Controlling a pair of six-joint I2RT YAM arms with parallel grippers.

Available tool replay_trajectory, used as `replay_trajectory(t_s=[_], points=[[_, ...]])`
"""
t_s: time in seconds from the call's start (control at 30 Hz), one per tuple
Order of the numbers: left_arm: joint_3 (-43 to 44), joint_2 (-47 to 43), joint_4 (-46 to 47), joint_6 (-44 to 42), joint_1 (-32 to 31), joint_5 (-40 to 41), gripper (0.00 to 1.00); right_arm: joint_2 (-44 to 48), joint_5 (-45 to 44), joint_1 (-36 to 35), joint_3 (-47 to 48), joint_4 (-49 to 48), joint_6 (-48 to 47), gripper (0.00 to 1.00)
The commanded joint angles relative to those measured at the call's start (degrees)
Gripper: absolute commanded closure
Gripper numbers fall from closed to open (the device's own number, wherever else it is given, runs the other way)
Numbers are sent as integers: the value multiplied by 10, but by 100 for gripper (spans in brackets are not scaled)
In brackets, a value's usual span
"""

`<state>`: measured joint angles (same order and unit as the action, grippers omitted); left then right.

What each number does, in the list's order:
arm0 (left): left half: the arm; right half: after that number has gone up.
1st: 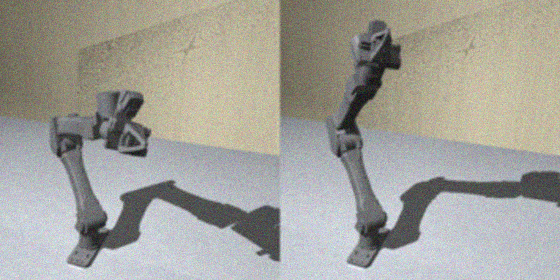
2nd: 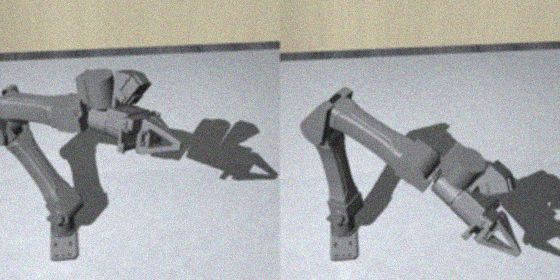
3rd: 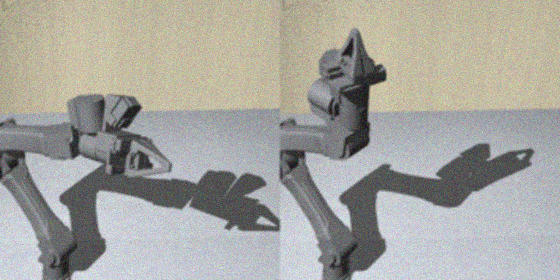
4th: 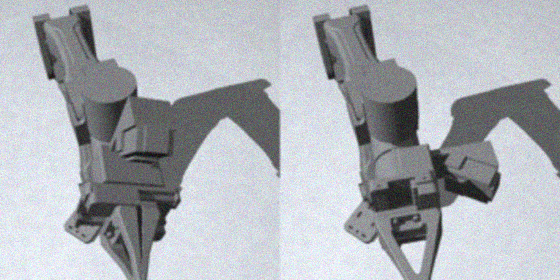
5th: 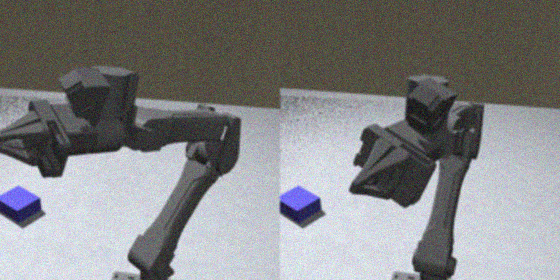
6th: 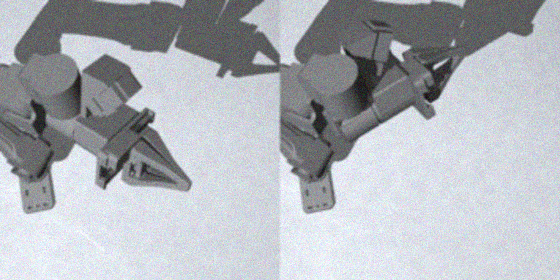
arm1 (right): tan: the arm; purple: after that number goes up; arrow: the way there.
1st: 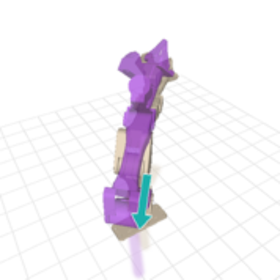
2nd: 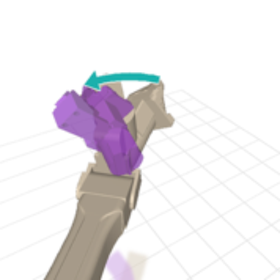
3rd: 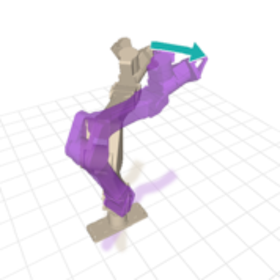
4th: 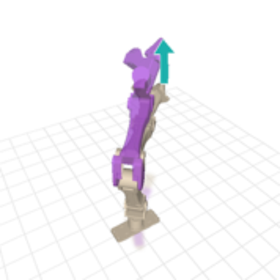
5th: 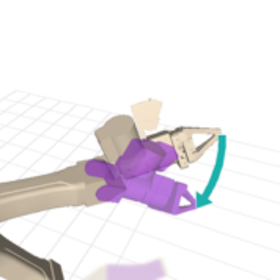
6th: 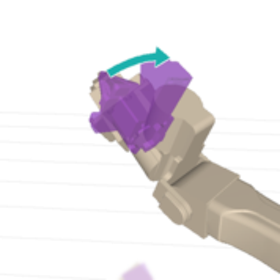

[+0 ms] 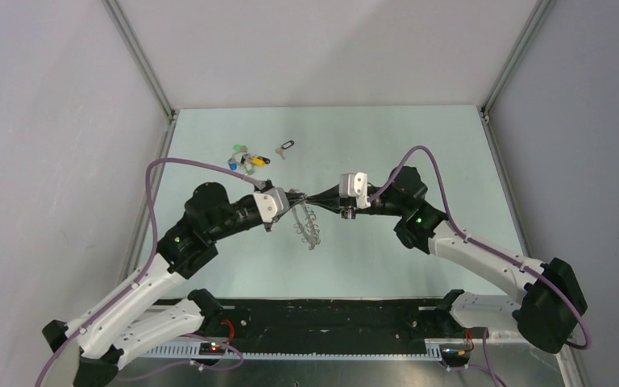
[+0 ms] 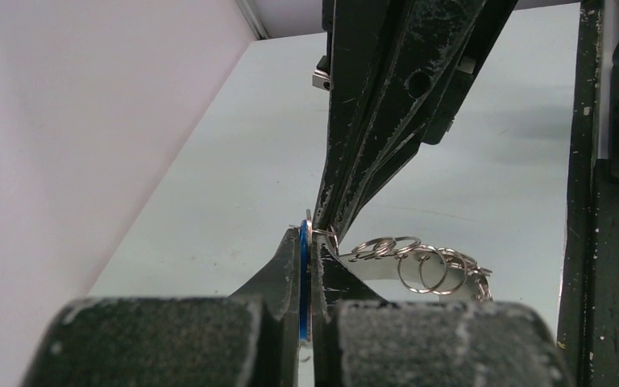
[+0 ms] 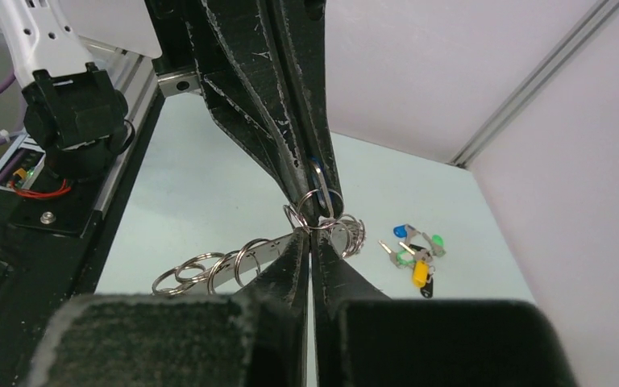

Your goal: Remove the keys from the keyring

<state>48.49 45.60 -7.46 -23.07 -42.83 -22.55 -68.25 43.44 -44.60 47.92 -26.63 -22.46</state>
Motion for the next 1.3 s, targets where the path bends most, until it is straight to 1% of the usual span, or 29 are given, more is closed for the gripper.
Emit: replay_trajectory(t_s=[0.0, 0.13, 0.23, 0.37, 0.47, 0.53, 0.57, 0.63, 0.67, 0.7, 0.77, 0.8, 0.9, 1.13, 1.27], points=[[4, -14, 35, -11, 0, 18, 100, 6, 5, 2, 27, 6, 37, 100], [-10, -21, 44, -16, -1, 47, 100, 21, -20, 19, 27, 10, 90, 100], [-17, -23, 51, -17, -1, 62, 100, 32, -30, 45, 27, -5, 166, 100], [-22, -19, 53, -17, 0, 75, 100, 40, -7, 67, 7, -98, 259, 100], [-21, -18, 53, -14, 0, 72, 100, 46, -43, 72, -19, -159, 309, 100], [-21, -19, 54, -14, 0, 72, 100, 42, -67, 73, -35, -212, 362, 100], [-21, -19, 54, -14, -1, 73, 100, 36, -70, 73, -42, -246, 397, 100], [-21, -20, 54, -15, 0, 74, 100, 25, -61, 72, -55, -292, 431, 98], [-21, -21, 54, -15, 0, 75, 100, 19, -37, 72, -59, -302, 422, 91], [-22, -22, 54, -15, -1, 75, 100, 18, -24, 72, -67, -309, 408, 76], [-22, -24, 54, -16, -1, 73, 100, 23, -12, 71, -75, -282, 356, 65], [-21, -24, 54, -16, -1, 71, 100, 31, -15, 70, -75, -266, 316, 63], [-22, -26, 54, -17, 0, 66, 100, 46, -27, 69, -76, -203, 246, 62], [-25, -30, 55, -18, -1, 50, 100, 49, -50, 34, -64, -125, 71, 66], [-27, -32, 55, -19, -1, 45, 100, 36, -58, 12, -33, -78, 5, 66]])
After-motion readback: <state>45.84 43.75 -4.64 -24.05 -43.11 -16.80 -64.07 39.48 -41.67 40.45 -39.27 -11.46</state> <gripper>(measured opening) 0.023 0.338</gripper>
